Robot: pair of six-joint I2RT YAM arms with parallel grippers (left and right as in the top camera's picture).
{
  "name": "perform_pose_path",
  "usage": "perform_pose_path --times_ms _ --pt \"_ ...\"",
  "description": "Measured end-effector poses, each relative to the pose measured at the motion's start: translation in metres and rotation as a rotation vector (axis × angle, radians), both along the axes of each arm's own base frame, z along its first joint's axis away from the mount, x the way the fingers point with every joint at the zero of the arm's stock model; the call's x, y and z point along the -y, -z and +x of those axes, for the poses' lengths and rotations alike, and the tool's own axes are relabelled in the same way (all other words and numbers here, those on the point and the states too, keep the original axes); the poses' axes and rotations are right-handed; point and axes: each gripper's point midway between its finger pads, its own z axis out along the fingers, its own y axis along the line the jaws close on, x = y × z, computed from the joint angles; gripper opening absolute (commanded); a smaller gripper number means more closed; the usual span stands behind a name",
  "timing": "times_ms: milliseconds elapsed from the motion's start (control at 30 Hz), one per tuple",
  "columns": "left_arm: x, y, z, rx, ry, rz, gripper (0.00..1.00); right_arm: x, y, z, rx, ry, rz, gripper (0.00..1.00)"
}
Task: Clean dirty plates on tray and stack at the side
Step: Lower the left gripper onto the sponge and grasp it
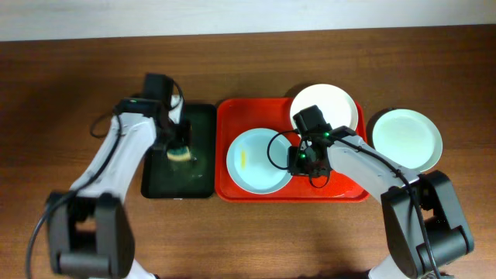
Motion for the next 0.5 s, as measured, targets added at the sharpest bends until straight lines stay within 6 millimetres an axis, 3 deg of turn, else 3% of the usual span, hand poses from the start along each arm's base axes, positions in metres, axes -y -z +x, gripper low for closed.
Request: perform_pose_path --times_ms 33,67,167,233,500 --pt "0.000 -0.022 0.005 0.063 -0.001 -0.003 0.00 0.000 0.000 0.000 0.000 -0.001 -0.001 0.11" --pt "0.000 -0.041 0.008 0.114 -0.002 -0.009 0.00 0.000 0.001 -0.001 -0.003 0.000 -0.001 0.04" --pt "-0.001 -0.084 0.003 0.228 -0.004 -0.019 0.00 0.000 0.001 -0.001 -0.002 0.006 0.005 0.04" --pt "-0.003 -0.094 0.002 0.254 -0.006 -0.016 0.00 -0.002 0.001 0.003 0.013 0.007 0.011 0.04" --pt "-0.006 -0.090 -0.003 0.231 -0.012 0.001 0.00 -0.008 -0.004 0.020 0.084 0.006 0.037 0.04"
